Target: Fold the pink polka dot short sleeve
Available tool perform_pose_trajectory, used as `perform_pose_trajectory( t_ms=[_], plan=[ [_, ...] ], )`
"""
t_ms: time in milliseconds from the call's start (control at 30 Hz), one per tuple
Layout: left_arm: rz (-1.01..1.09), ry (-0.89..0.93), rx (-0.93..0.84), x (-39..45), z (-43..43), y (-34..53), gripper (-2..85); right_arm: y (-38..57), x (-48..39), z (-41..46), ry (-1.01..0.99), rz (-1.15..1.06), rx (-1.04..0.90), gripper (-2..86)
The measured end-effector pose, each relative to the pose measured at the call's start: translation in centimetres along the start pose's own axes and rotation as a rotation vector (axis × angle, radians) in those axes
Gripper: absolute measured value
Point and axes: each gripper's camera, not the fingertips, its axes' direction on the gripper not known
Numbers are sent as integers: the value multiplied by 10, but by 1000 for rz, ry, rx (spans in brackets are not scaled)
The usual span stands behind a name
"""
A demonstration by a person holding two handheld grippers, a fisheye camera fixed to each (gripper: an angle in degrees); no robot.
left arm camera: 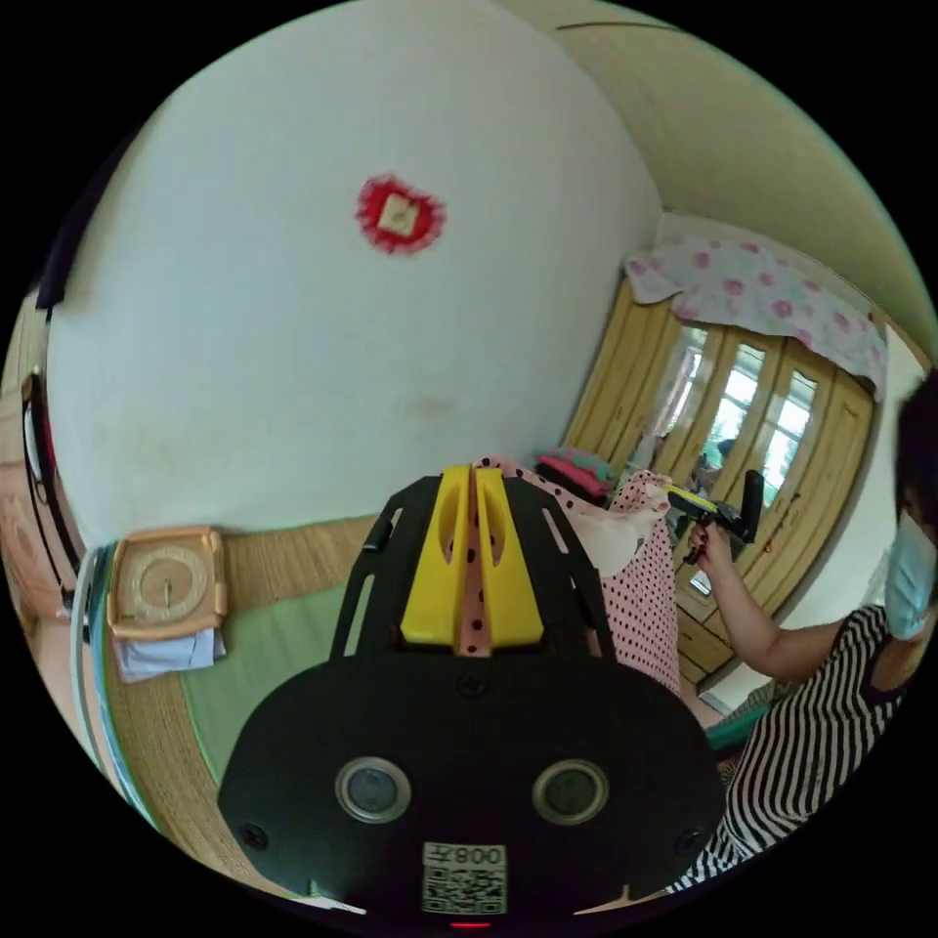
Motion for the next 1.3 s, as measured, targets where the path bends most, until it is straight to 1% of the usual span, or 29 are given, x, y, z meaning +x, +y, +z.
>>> perform_pose_trajectory(
  t_ms=[33,100,133,167,200,233,300,367,400,500,567,667,733,800,867,967,1067,1167,1300],
  plan=[
    [-66,-27,-37,-32,30,-1,14,-4,9,27,-14,11,-32,21],
    [-135,-62,-88,-79,76,3,21,-15,44,140,-81,83,-171,29],
    [-190,-115,-143,-110,107,10,29,-16,53,170,-98,105,-214,32],
    [-214,-143,-172,-126,122,16,33,-13,72,230,-135,150,-307,38],
    [-281,-179,-243,-156,151,30,41,-4,89,287,-157,203,-405,42],
    [-382,-175,-296,-187,175,49,50,3,98,313,-159,237,-453,44],
    [-478,-134,-335,-224,201,80,63,41,129,401,-173,317,-618,55],
    [-541,-123,-376,-253,217,112,69,73,149,446,-205,369,-699,57],
    [-579,-113,-412,-269,222,134,74,95,159,465,-255,400,-726,58],
    [-652,-34,-487,-287,224,198,77,151,167,484,-341,406,-764,57],
    [-700,10,-534,-286,218,235,80,185,164,482,-361,396,-813,57],
    [-789,49,-593,-271,202,287,89,238,163,464,-445,470,-846,61],
    [-858,80,-606,-258,193,316,93,264,163,450,-451,524,-847,64],
    [-885,90,-622,-251,193,329,96,292,163,441,-435,577,-869,69],
    [-891,86,-655,-247,201,336,98,307,161,443,-400,582,-907,72],
    [-922,113,-650,-252,218,342,93,324,166,453,-399,618,-918,72],
    [-940,118,-633,-265,241,342,71,334,179,474,-379,646,-922,64],
    [-960,132,-623,-278,263,337,30,336,195,498,-407,698,-907,34],
    [-963,159,-592,-288,283,319,10,327,208,530,-440,652,-921,9]
  ],
)
